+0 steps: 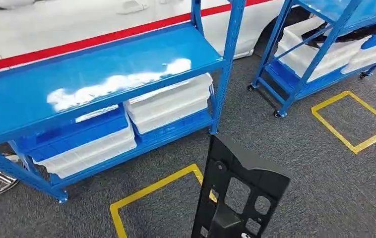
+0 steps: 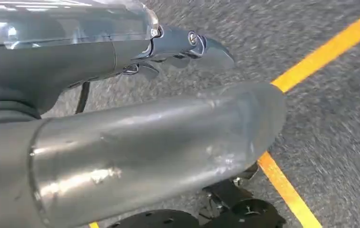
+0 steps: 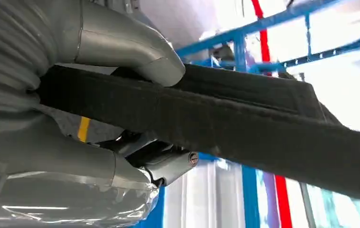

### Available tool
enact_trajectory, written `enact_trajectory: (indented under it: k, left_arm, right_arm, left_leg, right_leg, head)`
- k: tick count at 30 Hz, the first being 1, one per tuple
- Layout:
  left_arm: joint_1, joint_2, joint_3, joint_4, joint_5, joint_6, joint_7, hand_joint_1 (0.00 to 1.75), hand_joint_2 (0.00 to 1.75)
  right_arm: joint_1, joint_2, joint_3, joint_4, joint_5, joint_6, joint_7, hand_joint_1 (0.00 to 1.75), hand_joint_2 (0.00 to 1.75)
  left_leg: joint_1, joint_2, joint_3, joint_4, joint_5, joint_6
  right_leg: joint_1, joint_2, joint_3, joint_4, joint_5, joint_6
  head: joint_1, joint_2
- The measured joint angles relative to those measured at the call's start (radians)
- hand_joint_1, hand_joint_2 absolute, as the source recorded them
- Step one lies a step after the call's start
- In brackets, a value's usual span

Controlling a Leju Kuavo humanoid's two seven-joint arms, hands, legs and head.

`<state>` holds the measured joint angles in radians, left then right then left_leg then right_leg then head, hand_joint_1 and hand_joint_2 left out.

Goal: Take the parts from the cabinet and place them on the table.

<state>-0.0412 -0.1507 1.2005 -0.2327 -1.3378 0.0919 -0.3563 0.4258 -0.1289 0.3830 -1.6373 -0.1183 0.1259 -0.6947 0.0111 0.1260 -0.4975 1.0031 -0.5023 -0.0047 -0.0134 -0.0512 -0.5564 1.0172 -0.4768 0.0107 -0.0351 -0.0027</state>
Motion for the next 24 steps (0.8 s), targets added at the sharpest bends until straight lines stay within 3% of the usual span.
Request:
enact_trajectory:
  k: [1, 2, 3, 4, 5, 6, 7, 8, 10, 11, 12, 13, 15, 16, 17, 18, 19, 21, 22, 23, 24]
  left_arm:
    - [-0.003, 0.000, -0.004, 0.000, -0.002, 0.000, -0.003, 0.00, 0.00]
    - [-0.005, 0.000, -0.008, 0.000, -0.003, -0.003, -0.007, 0.00, 0.00]
    - [-0.005, 0.007, -0.008, 0.000, -0.003, -0.004, -0.012, 0.00, 0.00]
    - [-0.004, 0.007, -0.008, 0.000, -0.003, -0.004, -0.014, 0.00, 0.00]
    - [-0.002, 0.007, -0.009, 0.000, -0.004, -0.006, -0.015, 0.00, 0.00]
    - [0.000, 0.007, -0.009, 0.000, -0.004, -0.006, -0.015, 0.00, 0.00]
    - [0.002, 0.008, -0.009, 0.000, -0.005, -0.006, -0.015, 0.00, 0.00]
    - [0.002, 0.010, -0.009, 0.000, -0.005, -0.006, -0.015, 0.00, 0.00]
    - [-0.001, 0.014, -0.009, 0.000, -0.005, -0.006, -0.014, 0.00, 0.00]
    - [-0.003, 0.017, -0.009, 0.000, -0.004, -0.006, -0.014, 0.00, 0.00]
    - [-0.003, 0.021, -0.009, 0.000, -0.003, -0.006, -0.014, 0.00, 0.00]
    - [-0.004, 0.022, -0.009, 0.000, -0.001, -0.006, -0.017, 0.00, 0.00]
    - [-0.006, 0.024, -0.009, 0.000, 0.004, -0.006, -0.024, 0.00, 0.00]
    - [-0.008, 0.024, -0.009, 0.000, 0.006, -0.007, -0.027, 0.00, 0.00]
    - [-0.012, 0.024, -0.008, 0.000, 0.008, -0.007, -0.033, 0.00, 0.00]
    - [-0.015, 0.024, -0.008, 0.000, 0.009, -0.008, -0.036, 0.00, 0.00]
    - [-0.014, 0.024, -0.008, 0.000, 0.011, -0.008, -0.039, 0.00, 0.00]
    - [-0.009, 0.026, -0.007, 0.000, 0.018, -0.008, -0.043, 0.00, 0.00]
    - [-0.008, 0.026, -0.007, 0.000, 0.018, -0.008, -0.044, 0.00, 0.00]
    - [-0.009, 0.027, -0.006, 0.000, 0.018, -0.008, -0.045, 0.00, 0.00]
    - [-0.010, 0.027, -0.006, 0.000, 0.018, -0.008, -0.045, 0.00, 0.00]
  right_arm:
    - [0.005, 0.000, 0.000, -0.002, 0.002, -0.006, 0.001, 1.75, 1.75]
    - [0.012, -0.002, -0.001, -0.008, 0.004, -0.009, 0.002, 1.75, 1.75]
    - [0.015, -0.006, -0.003, -0.012, 0.007, -0.010, 0.003, 1.75, 1.75]
    - [0.013, -0.012, -0.003, -0.014, 0.009, -0.013, 0.005, 1.75, 1.75]
    - [0.010, -0.015, -0.003, -0.017, 0.015, -0.022, 0.007, 1.75, 1.75]
    - [0.010, -0.016, -0.003, -0.018, 0.020, -0.030, 0.008, 1.75, 1.75]
    - [0.011, -0.016, -0.005, -0.019, 0.025, -0.038, 0.011, 1.75, 1.75]
    - [0.012, -0.016, -0.007, -0.021, 0.032, -0.047, 0.013, 1.75, 1.75]
    - [0.012, -0.016, -0.013, -0.032, 0.056, -0.068, 0.017, 1.75, 1.75]
    - [0.014, -0.016, -0.018, -0.044, 0.075, -0.082, 0.019, 1.75, 1.75]
    - [0.016, -0.016, -0.023, -0.057, 0.092, -0.093, 0.025, 1.75, 1.75]
    - [0.016, -0.016, -0.024, -0.069, 0.107, -0.104, 0.031, 1.75, 1.75]
    - [0.024, -0.016, -0.034, -0.099, 0.128, -0.116, 0.037, 1.75, 1.75]
    - [0.030, -0.016, -0.039, -0.108, 0.132, -0.119, 0.037, 1.75, 1.75]
    - [0.037, -0.015, -0.049, -0.123, 0.137, -0.125, 0.037, 1.75, 1.75]
    - [0.044, -0.014, -0.058, -0.133, 0.138, -0.129, 0.037, 1.75, 1.75]
    - [0.043, -0.014, -0.069, -0.144, 0.143, -0.130, 0.037, 1.75, 1.75]
    - [0.044, -0.014, -0.096, -0.159, 0.153, -0.124, 0.038, 1.75, 1.75]
    - [0.047, -0.014, -0.105, -0.164, 0.154, -0.122, 0.038, 1.75, 1.75]
    - [0.050, -0.014, -0.115, -0.169, 0.156, -0.119, 0.038, 1.75, 1.75]
    - [0.053, -0.014, -0.122, -0.172, 0.158, -0.117, 0.039, 1.75, 1.75]
  left_leg:
    - [0.001, 0.013, 0.007, -0.002, 0.001, -0.007]
    - [0.007, -0.010, 0.003, 0.005, -0.009, -0.016]
    - [0.009, -0.059, -0.005, 0.030, -0.031, -0.018]
    - [0.009, -0.090, -0.028, 0.086, -0.071, -0.017]
    - [0.009, -0.106, -0.064, 0.166, -0.112, -0.017]
    - [0.008, -0.115, -0.101, 0.246, -0.144, -0.018]
    - [0.008, -0.117, -0.129, 0.302, -0.155, -0.019]
    - [0.008, -0.118, -0.135, 0.307, -0.137, -0.019]
    - [0.009, -0.123, -0.095, 0.199, -0.054, -0.016]
    - [0.010, -0.146, -0.055, 0.104, 0.000, -0.012]
    - [0.012, -0.204, -0.033, 0.055, 0.004, -0.006]
    - [0.014, -0.224, -0.031, 0.029, -0.005, -0.005]
    - [0.004, -0.202, -0.034, 0.040, -0.005, 0.001]
    - [0.000, -0.191, -0.029, 0.038, -0.003, 0.009]
    - [0.012, -0.175, -0.028, 0.022, 0.007, 0.023]
    - [0.011, -0.159, -0.024, 0.017, 0.012, 0.028]
    - [0.009, -0.147, -0.025, 0.015, 0.013, 0.036]
    - [0.003, -0.112, -0.027, 0.015, 0.013, 0.038]
    - [0.001, -0.096, -0.028, 0.016, 0.012, 0.038]
    - [-0.001, -0.080, -0.028, 0.016, 0.011, 0.039]
    - [-0.001, -0.065, -0.028, 0.016, 0.009, 0.037]
  right_leg:
    - [0.003, 0.013, -0.003, -0.003, 0.003, -0.008]
    - [-0.011, 0.025, 0.003, -0.013, 0.011, -0.020]
    - [-0.009, 0.032, 0.002, -0.015, 0.013, -0.023]
    - [-0.008, 0.041, -0.001, -0.015, 0.015, -0.029]
    - [-0.006, 0.054, -0.003, -0.014, 0.017, -0.032]
    - [-0.004, 0.068, -0.005, -0.013, 0.016, -0.033]
    - [-0.001, 0.082, -0.005, -0.011, 0.016, -0.034]
    - [0.000, 0.098, -0.005, -0.009, 0.016, -0.034]
    - [0.000, 0.128, -0.005, -0.001, 0.014, -0.033]
    - [-0.001, 0.145, -0.006, 0.006, 0.011, -0.028]
    - [-0.004, 0.156, -0.011, 0.013, 0.009, -0.024]
    - [0.003, 0.168, -0.021, 0.025, 0.005, -0.017]
    - [-0.007, 0.191, -0.030, 0.020, 0.012, -0.002]
    - [-0.011, 0.202, -0.033, 0.015, 0.017, 0.007]
    - [-0.011, 0.205, -0.033, 0.017, 0.019, 0.013]
    - [-0.008, 0.143, -0.041, 0.035, 0.007, 0.011]
    - [-0.005, 0.096, -0.064, 0.078, -0.026, 0.012]
    - [-0.009, 0.065, -0.140, 0.233, -0.104, 0.019]
    - [-0.010, 0.061, -0.167, 0.287, -0.121, 0.022]
    - [-0.011, 0.057, -0.177, 0.307, -0.117, 0.024]
    - [-0.011, 0.054, -0.161, 0.278, -0.090, 0.024]
  head:
    - [0.000, 0.000]
    - [0.000, 0.000]
    - [0.000, 0.000]
    - [0.000, 0.000]
    - [0.000, 0.000]
    - [0.000, 0.000]
    - [0.000, 0.000]
    - [0.000, 0.000]
    - [0.000, 0.000]
    - [0.000, 0.000]
    - [0.000, 0.000]
    - [0.000, 0.000]
    - [0.000, 0.000]
    - [0.000, 0.000]
    - [0.000, 0.000]
    - [0.000, 0.000]
    - [0.000, 0.000]
    - [0.000, 0.000]
    - [0.000, 0.000]
    - [0.000, 0.000]
    - [0.000, 0.000]
